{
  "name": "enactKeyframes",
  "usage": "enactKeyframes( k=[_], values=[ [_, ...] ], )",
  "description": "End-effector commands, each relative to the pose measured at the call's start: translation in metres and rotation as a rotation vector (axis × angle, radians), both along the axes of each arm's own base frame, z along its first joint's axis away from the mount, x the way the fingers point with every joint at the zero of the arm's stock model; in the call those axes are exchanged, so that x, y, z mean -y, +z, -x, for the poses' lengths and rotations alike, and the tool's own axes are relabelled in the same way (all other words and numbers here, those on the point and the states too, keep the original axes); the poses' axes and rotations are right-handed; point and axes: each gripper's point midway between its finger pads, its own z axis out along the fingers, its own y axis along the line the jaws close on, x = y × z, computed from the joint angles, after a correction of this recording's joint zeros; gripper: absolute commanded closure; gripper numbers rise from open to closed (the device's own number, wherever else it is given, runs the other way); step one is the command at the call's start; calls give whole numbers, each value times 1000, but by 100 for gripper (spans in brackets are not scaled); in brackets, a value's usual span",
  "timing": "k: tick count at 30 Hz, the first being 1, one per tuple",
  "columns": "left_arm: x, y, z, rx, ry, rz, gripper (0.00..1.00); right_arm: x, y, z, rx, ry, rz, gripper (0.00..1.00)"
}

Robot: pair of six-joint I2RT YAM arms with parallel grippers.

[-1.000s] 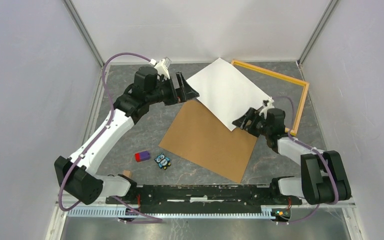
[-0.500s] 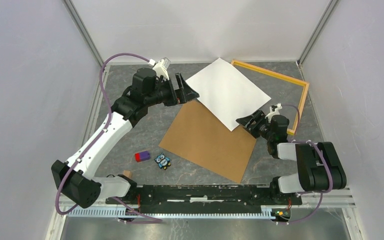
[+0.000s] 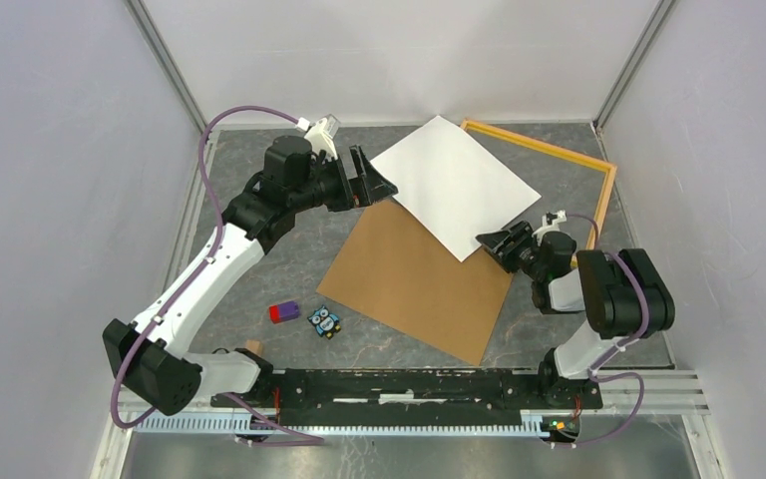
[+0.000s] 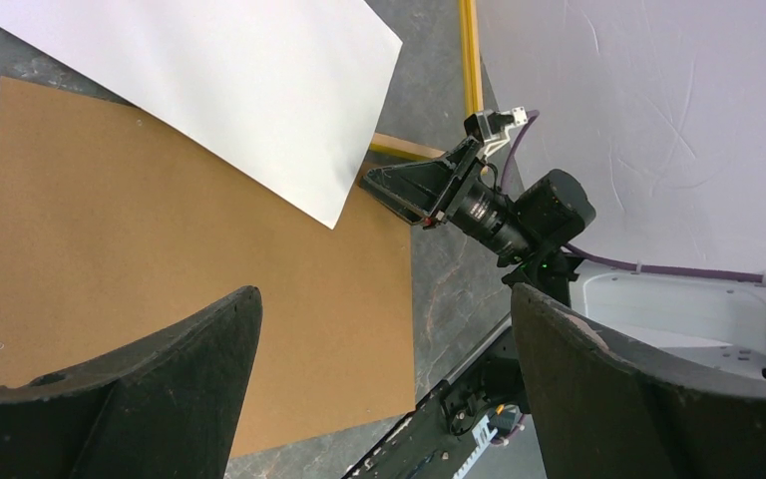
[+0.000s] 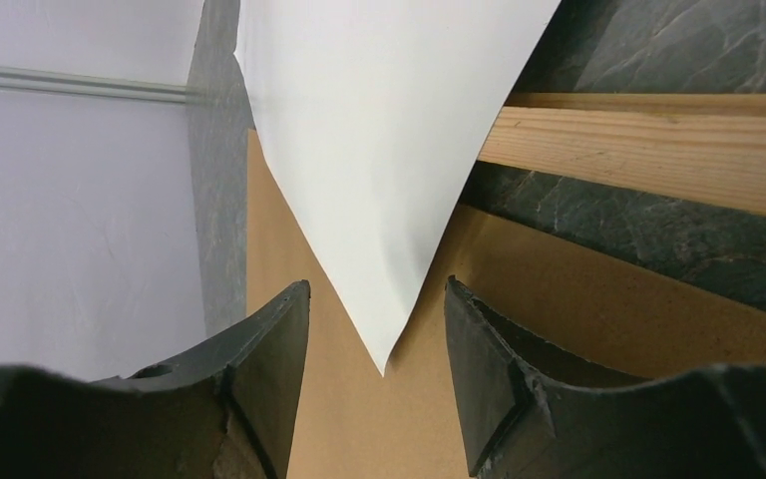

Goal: Put the photo into the frame

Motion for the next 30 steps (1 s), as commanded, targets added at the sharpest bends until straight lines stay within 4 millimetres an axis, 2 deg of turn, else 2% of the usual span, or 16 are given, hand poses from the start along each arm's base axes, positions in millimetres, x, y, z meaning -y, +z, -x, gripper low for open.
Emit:
enactKeyframes(
  k=[1,7,9,15,19,24,28,30],
  values=[
    [0,10,-4,77,-19,-7,0,4,14,-14,97,-39,-28,43],
    [-2,12,-4,78,-13,-3,0,8,6,-22,111,-82,-54,41],
    [-2,12,-4,78,-13,-2,0,7,6,-24,118,-93,-80,43],
    [-2,11,-5,76,-14,0,0,3,8,-28,130,-108,-92,59],
    [-3,10,-6,75,-11,-1,0,-2,16,-34,154,-91,-94,77],
    [-4,11,-6,80,-5,-4,0,3,21,-35,156,-88,-24,100],
    [-5,9,-7,80,-1,-8,0,3,22,-30,116,5,48,100],
    [-4,9,-7,79,-2,-9,0,18,17,-30,60,47,138,100]
  ],
)
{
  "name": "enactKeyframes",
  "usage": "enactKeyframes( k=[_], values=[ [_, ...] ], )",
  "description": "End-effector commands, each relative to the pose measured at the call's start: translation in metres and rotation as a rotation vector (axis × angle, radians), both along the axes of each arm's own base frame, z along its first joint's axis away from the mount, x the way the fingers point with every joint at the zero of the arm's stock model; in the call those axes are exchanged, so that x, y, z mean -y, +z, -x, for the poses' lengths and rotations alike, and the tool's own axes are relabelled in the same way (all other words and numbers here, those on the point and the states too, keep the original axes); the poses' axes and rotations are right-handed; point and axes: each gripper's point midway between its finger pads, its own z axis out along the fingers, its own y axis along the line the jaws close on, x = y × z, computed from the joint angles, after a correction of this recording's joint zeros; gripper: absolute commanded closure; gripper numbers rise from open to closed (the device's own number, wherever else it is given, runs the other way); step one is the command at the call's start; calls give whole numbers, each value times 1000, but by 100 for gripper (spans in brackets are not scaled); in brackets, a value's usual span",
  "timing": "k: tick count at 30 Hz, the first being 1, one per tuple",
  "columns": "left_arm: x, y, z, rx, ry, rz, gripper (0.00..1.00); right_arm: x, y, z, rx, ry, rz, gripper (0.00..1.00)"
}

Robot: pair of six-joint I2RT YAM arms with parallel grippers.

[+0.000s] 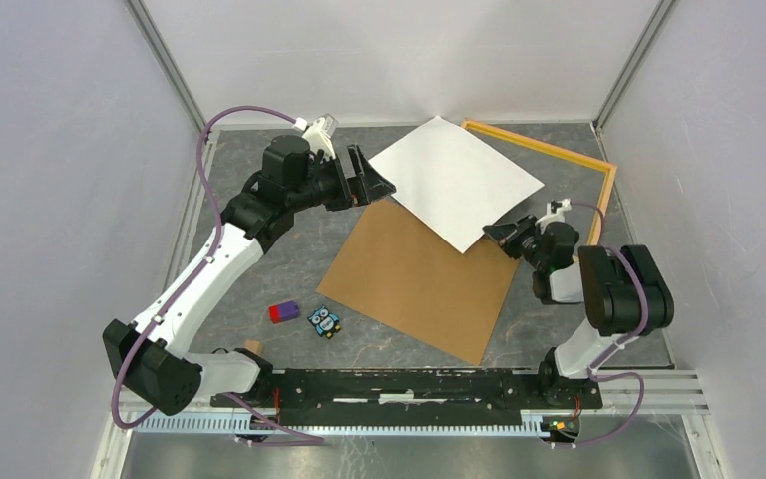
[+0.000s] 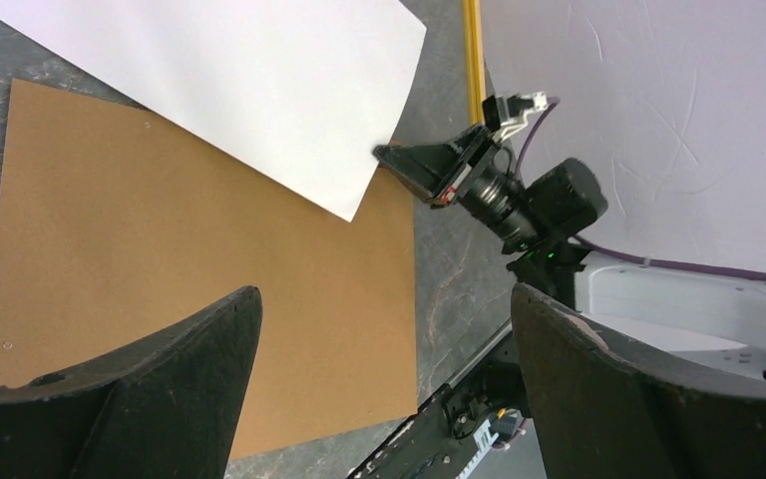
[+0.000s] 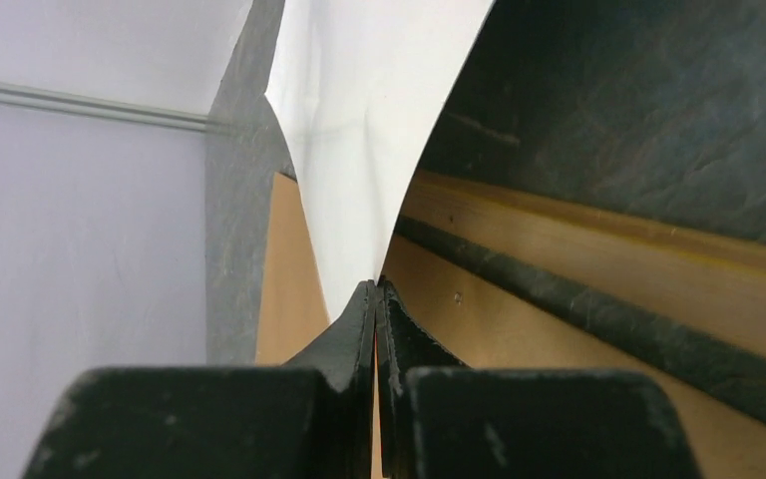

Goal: Put the photo into the frame

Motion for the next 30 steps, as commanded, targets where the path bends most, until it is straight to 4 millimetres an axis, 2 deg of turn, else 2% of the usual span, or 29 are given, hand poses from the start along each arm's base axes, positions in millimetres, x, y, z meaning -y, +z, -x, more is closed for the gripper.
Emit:
enactKeyframes(
  k=[1,4,10,15,20,23,26,30],
  values=[
    [-1,9,-4,77,-16,-7,0,19,0,0,-80,121,193,100],
    [1,8,-3,64,-24,-1,0,46,-3,5,-165,206,356,100],
    [5,5,-2,47,-41,11,0,116,-4,16,-386,337,660,100],
    [9,-3,-4,33,-44,4,0,159,7,5,-461,305,807,100],
    [14,-9,-2,24,-56,-2,0,188,17,-16,-465,276,841,100],
    [16,-17,-5,7,-56,-13,0,215,20,-18,-517,215,889,100],
    [17,-23,-7,-4,-52,-25,0,223,23,-23,-464,167,838,100],
    [18,-29,-9,-15,-52,-34,0,213,19,-29,-360,172,687,100]
  ],
)
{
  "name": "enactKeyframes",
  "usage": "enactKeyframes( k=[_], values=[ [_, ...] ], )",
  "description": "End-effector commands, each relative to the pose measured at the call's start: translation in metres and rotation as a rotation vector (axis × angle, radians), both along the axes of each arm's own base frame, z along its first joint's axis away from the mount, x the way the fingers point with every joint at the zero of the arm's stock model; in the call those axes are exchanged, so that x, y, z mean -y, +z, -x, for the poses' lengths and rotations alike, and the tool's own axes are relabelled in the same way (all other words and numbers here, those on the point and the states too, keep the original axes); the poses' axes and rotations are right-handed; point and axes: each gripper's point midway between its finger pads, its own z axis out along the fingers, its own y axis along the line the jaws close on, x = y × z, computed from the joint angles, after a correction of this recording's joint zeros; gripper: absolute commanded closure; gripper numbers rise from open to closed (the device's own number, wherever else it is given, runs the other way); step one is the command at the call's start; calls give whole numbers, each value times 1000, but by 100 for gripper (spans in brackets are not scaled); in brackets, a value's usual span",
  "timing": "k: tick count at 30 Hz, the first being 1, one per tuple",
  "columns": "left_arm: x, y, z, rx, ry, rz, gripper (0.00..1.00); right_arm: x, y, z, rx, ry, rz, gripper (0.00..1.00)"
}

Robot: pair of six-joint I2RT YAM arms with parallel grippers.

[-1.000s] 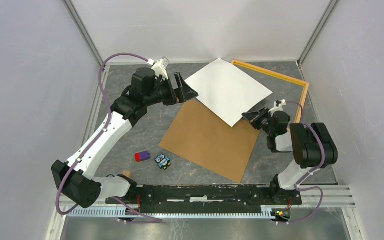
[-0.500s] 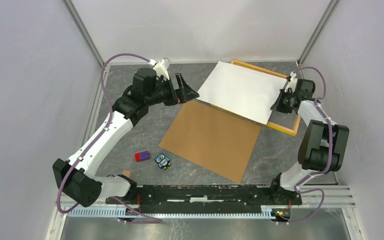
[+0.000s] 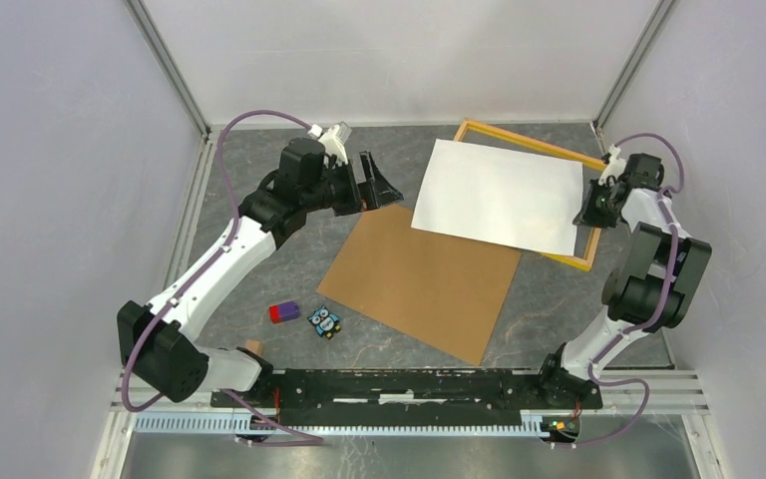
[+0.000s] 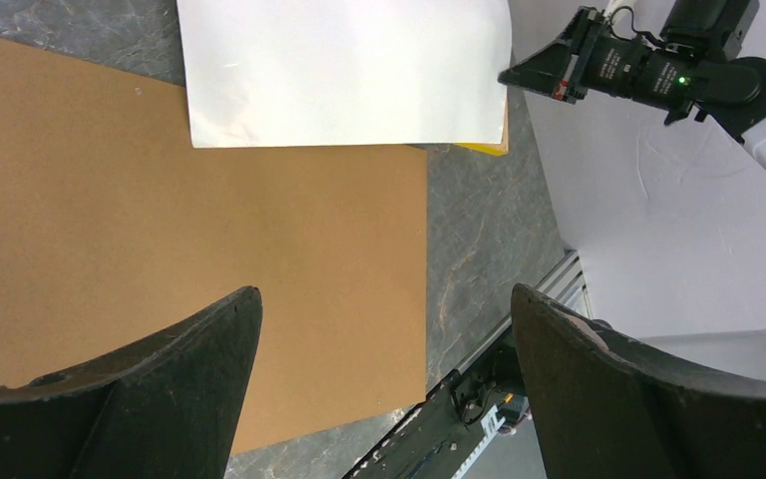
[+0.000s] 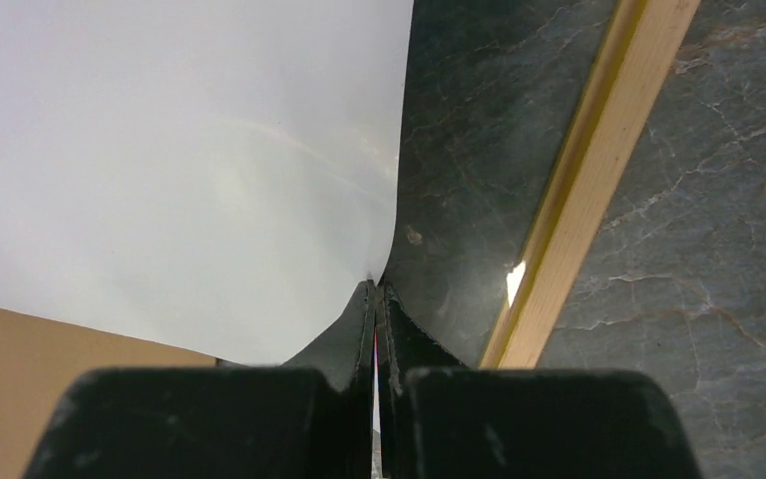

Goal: Put the photo into the frame

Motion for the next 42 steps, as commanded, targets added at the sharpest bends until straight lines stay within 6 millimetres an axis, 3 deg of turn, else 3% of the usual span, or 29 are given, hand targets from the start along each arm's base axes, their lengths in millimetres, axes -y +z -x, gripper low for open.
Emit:
enactKeyframes(
  k=[1,9,14,27,33,42],
  values=[
    [4,0,-7,45,-17,-8,0,-10,7,-14,127,9,-167,100],
    [7,-4,-6,28,-28,-4,0,-3,4,-12,178,-67,-279,100],
    [9,-6,-5,14,-39,2,0,27,9,-2,103,-142,-118,100],
    [10,-6,-6,16,-44,5,0,59,35,13,189,-340,42,100],
    [12,-7,-5,7,-51,9,0,68,54,15,256,-399,85,100],
    [11,-9,-6,6,-46,4,0,60,38,8,279,-424,10,100]
  ],
)
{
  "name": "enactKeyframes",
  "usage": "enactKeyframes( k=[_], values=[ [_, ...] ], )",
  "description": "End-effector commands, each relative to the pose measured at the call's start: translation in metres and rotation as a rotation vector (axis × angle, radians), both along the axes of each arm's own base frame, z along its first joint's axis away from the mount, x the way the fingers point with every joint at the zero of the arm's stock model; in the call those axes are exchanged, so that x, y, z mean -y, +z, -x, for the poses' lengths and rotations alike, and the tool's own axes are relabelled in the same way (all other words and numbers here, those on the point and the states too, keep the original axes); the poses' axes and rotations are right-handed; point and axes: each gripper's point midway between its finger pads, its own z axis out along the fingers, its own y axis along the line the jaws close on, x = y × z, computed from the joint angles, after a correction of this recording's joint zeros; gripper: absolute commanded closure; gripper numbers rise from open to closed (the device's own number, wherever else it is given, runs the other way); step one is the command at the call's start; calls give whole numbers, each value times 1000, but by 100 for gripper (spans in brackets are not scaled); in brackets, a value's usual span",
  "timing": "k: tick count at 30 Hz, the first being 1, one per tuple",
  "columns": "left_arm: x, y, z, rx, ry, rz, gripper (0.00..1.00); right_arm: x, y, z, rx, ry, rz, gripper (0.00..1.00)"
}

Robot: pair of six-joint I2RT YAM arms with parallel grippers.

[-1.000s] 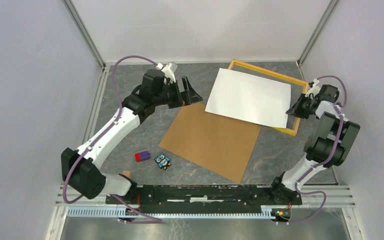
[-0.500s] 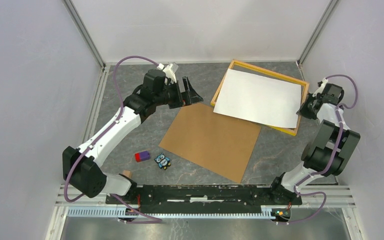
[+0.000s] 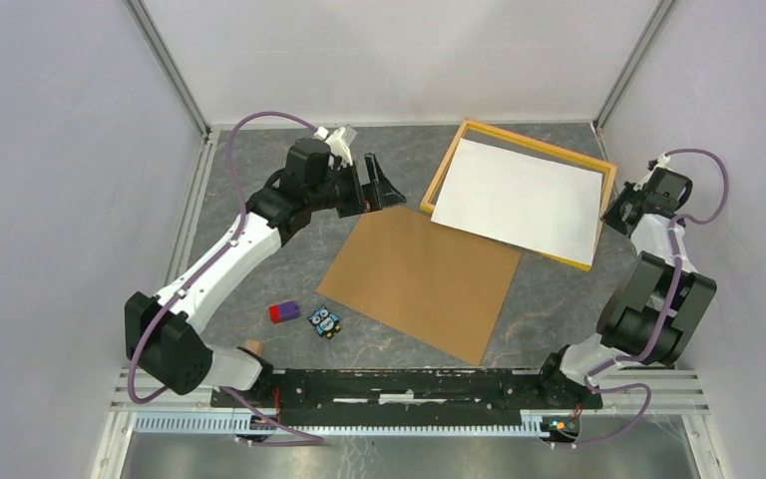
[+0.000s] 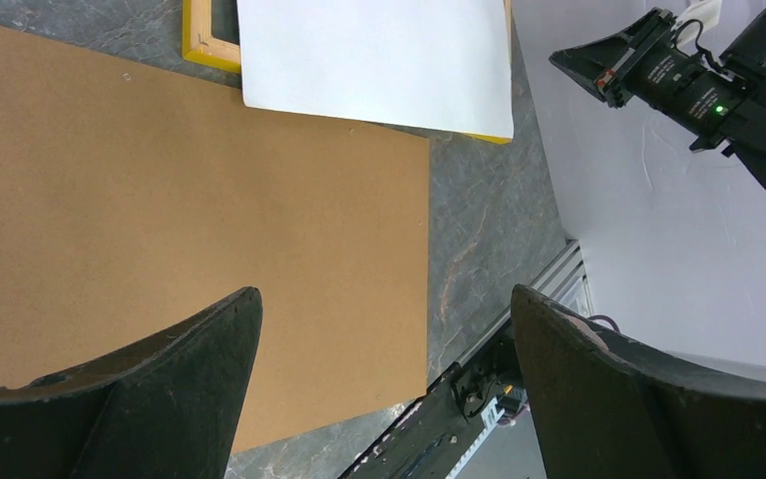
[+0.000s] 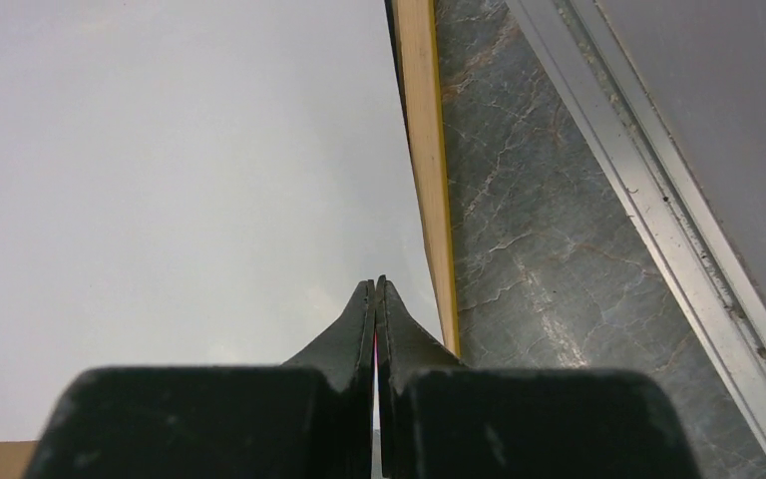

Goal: Put the photo into the frame

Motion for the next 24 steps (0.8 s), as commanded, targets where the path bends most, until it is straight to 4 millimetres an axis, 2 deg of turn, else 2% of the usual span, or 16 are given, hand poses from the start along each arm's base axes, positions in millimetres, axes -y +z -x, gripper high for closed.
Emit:
enactKeyframes(
  k=[1,5,8,10,13,16,19,21,22,24],
  values=[
    [5,6,-3,45,-22,10,0,3,-1,-7,73,-58,-20,100],
    [3,6,-4,50,-18,5,0,-8,-1,-14,130,-17,-59,100],
    [4,4,-4,47,-19,3,0,-20,-8,-11,95,60,-93,100],
    [5,5,-3,42,-27,9,0,-41,-10,-9,115,144,-141,92],
    [8,5,-1,30,-42,22,0,-84,-2,-9,147,289,-124,66],
    [12,6,1,16,-57,41,0,-151,7,-19,167,490,-118,45],
    [11,11,3,26,-63,49,0,-220,6,-19,160,647,-169,34],
    [11,16,6,35,-67,55,0,-253,-1,-14,159,666,-218,24],
    [11,18,7,36,-71,60,0,-276,0,-12,182,675,-258,21],
    [12,19,8,34,-78,68,0,-300,-2,-13,225,649,-314,18]
  ],
)
